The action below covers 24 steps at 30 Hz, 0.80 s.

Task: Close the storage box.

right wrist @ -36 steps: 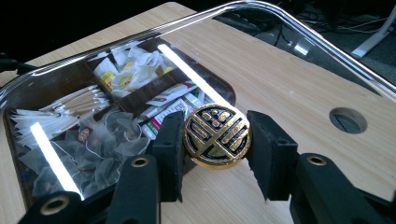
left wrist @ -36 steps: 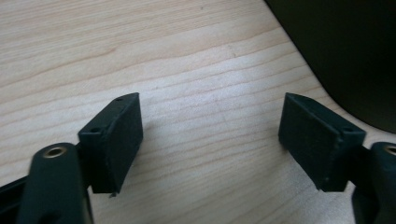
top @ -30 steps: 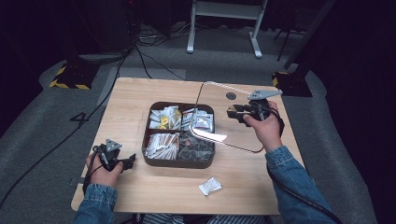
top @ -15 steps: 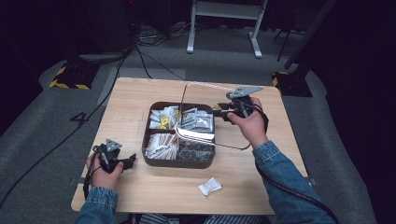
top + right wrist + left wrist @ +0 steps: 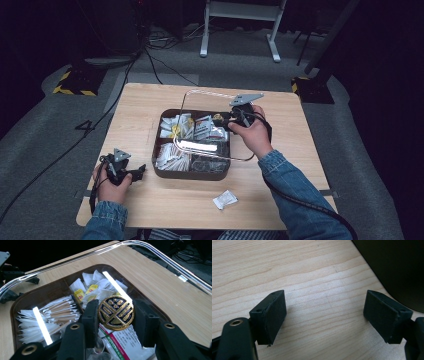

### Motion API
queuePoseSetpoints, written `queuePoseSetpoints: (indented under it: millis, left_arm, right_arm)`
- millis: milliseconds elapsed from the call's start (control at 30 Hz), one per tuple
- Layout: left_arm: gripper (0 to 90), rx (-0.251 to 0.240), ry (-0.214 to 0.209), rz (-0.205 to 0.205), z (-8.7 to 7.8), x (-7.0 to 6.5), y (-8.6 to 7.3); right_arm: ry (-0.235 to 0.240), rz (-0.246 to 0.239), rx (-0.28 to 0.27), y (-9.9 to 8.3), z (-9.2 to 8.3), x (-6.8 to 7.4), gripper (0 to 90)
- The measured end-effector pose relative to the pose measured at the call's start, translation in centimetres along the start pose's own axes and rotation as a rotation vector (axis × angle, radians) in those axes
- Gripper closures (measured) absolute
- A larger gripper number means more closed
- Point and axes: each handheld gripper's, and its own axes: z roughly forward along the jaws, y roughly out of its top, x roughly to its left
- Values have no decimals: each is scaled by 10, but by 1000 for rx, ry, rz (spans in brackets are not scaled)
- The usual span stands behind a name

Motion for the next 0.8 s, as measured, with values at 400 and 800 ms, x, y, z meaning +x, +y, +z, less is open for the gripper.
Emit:
queuePoseSetpoints:
  millis: [400,800]
  left_arm:
    - [189,-1,-2,7,2,1,2]
    - [189,-2,-1,4,2,1,2]
  right_arm:
    - [33,-30,31,4,32,17,588]
    - [64,-49,81,0,67,33,588]
